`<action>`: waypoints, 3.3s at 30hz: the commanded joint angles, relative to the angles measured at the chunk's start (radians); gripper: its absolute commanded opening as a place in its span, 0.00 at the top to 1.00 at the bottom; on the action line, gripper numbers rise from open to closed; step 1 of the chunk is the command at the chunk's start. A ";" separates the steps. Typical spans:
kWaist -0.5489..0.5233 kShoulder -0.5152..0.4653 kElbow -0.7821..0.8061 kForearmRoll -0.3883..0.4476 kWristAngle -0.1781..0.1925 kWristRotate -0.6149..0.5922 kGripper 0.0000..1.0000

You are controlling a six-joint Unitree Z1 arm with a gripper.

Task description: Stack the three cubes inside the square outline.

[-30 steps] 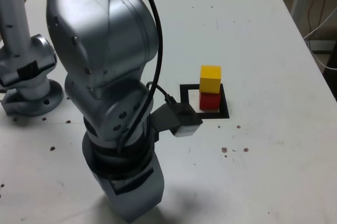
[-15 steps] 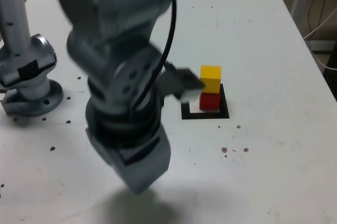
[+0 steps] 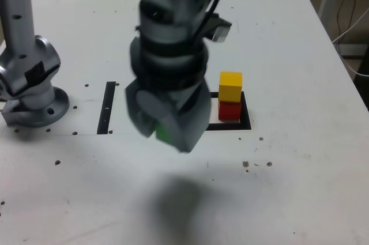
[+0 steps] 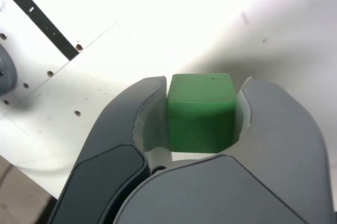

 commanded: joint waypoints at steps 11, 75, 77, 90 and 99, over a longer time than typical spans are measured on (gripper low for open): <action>0.175 0.012 -0.155 0.078 0.012 -0.024 0.74; 0.510 0.204 -0.293 0.112 -0.029 0.133 0.00; 0.510 0.202 -0.292 0.113 -0.028 0.133 0.00; 0.505 0.122 -0.280 0.121 0.020 0.128 0.00; 0.486 0.043 -0.258 0.139 0.053 0.112 0.00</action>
